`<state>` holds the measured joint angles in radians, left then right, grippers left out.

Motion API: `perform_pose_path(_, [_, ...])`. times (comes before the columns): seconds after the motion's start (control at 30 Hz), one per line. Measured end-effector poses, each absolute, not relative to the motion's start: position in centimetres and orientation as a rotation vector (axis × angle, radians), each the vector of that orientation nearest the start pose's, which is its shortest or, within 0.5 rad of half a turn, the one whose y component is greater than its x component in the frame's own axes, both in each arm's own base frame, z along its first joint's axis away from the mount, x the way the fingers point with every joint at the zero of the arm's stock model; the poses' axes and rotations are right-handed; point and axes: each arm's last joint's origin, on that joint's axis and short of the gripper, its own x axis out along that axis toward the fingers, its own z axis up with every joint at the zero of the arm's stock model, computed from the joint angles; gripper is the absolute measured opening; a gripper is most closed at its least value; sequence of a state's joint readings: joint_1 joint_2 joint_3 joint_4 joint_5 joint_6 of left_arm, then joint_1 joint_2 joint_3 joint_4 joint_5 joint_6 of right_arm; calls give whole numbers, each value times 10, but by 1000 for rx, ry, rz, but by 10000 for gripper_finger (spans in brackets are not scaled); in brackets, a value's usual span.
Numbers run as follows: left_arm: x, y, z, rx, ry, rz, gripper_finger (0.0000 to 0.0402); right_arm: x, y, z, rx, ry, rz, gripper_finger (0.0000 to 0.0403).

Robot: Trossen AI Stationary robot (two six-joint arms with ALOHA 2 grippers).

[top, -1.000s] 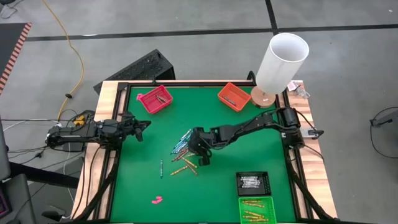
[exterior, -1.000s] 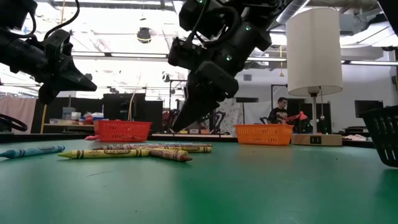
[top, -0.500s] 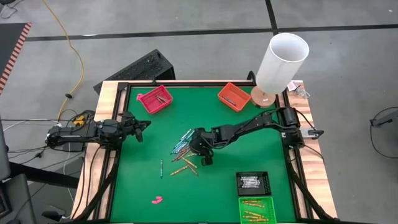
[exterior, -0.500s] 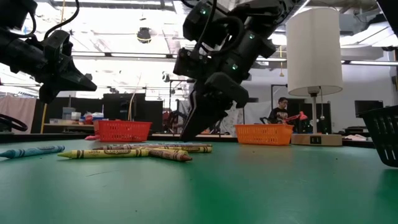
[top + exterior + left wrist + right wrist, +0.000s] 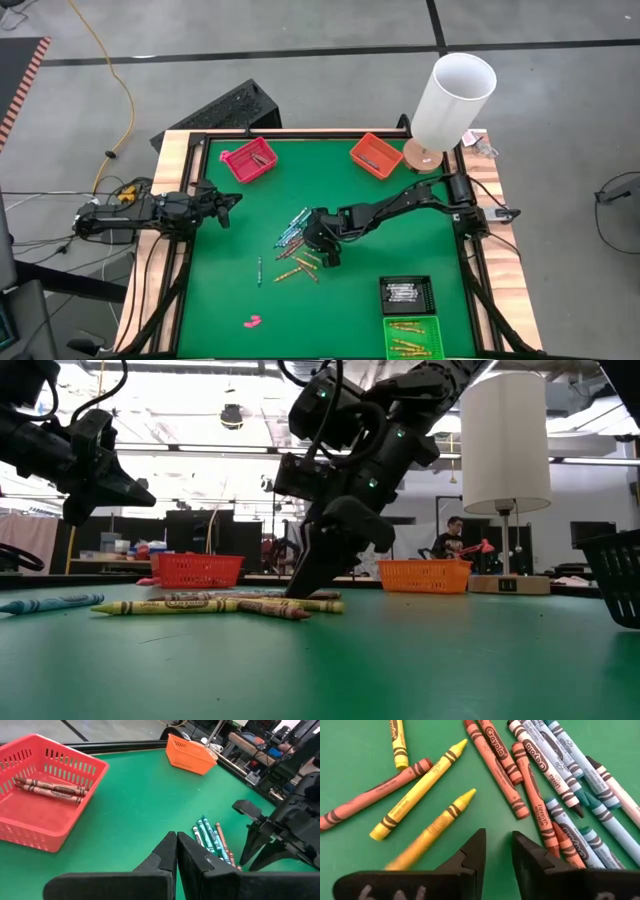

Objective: Sort crayons
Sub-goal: Put the yellow crayon into the green bin

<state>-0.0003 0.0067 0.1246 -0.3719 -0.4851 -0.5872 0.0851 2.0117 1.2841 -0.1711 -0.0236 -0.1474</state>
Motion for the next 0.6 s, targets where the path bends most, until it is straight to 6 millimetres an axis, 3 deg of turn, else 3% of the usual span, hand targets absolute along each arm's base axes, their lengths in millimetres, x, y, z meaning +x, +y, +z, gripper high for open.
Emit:
perform_pose_path(0.17, [83, 13, 170, -511, 101, 540, 0, 414, 35, 151, -153, 898, 160, 102])
perform_pose_path(0.3, [83, 13, 170, -513, 101, 537, 0, 417, 31, 167, -84, 915, 125, 102])
perform_pose_path(0.37, [83, 13, 170, -515, 102, 534, 0, 419, 33, 184, -34, 870, 105, 102])
perform_pose_path(0.47, [83, 13, 170, -516, 102, 534, 0, 423, 43, 205, 42, 797, 83, 102])
perform_pose_path(0.6, [83, 13, 169, -532, 106, 535, 0, 421, 66, 206, 108, 796, 38, 102])
